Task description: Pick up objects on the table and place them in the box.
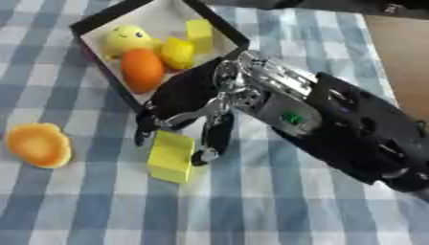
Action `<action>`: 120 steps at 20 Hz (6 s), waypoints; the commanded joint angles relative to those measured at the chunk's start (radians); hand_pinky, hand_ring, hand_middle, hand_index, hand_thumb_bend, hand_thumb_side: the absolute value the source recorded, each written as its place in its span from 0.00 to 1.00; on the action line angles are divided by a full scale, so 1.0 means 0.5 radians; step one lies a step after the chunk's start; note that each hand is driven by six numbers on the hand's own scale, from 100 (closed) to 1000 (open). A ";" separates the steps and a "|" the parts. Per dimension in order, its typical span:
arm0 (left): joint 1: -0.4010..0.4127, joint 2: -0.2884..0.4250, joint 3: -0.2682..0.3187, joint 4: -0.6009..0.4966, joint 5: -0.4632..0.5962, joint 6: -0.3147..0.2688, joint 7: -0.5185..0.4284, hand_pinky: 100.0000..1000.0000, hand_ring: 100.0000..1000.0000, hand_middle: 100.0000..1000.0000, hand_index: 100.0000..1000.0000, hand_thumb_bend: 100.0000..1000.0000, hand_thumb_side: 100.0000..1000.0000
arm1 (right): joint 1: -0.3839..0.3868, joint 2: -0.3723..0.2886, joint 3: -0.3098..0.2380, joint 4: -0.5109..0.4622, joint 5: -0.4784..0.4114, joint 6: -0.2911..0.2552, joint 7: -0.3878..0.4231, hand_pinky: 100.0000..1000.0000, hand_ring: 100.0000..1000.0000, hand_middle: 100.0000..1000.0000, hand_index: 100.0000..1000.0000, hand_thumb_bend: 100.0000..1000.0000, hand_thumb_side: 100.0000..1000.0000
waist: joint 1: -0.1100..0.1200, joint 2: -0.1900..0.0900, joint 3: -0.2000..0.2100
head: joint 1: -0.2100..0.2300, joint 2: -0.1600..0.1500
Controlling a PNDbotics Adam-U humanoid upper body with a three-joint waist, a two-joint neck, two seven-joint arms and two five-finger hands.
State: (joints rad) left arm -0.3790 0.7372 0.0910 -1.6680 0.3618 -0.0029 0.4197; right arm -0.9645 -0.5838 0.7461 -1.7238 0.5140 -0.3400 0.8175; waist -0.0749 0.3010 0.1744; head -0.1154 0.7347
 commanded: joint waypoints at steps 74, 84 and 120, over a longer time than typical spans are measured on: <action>-0.081 0.025 0.013 -0.043 0.017 -0.010 -0.003 0.73 0.74 0.81 0.85 0.83 0.52 | -0.435 0.344 -0.933 1.422 0.909 0.459 -0.893 0.88 0.84 0.76 0.91 0.47 0.00 | -0.015 0.008 0.037 | -0.098 -0.106; -0.061 0.025 0.014 -0.030 0.014 -0.008 -0.004 0.73 0.73 0.81 0.85 0.83 0.52 | -0.446 0.292 -0.999 1.179 0.753 0.646 -1.000 0.89 0.84 0.76 0.92 0.48 0.00 | -0.005 -0.012 0.011 | -0.073 -0.096; -0.014 0.106 -0.004 -0.058 -0.076 -0.020 -0.055 0.74 0.74 0.81 0.87 0.82 0.52 | 0.700 -0.234 -1.540 -0.552 -1.380 0.970 -2.518 0.83 0.78 0.72 0.81 0.10 0.39 | 0.065 -0.058 -0.106 | 0.125 -0.085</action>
State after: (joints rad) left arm -0.3728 0.7426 0.0851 -1.6763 0.3376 -0.0119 0.4007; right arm -0.6055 -0.6868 -0.0054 -1.9778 -0.1549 0.1682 -0.4127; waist -0.0619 0.3088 0.1228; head -0.0552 0.6999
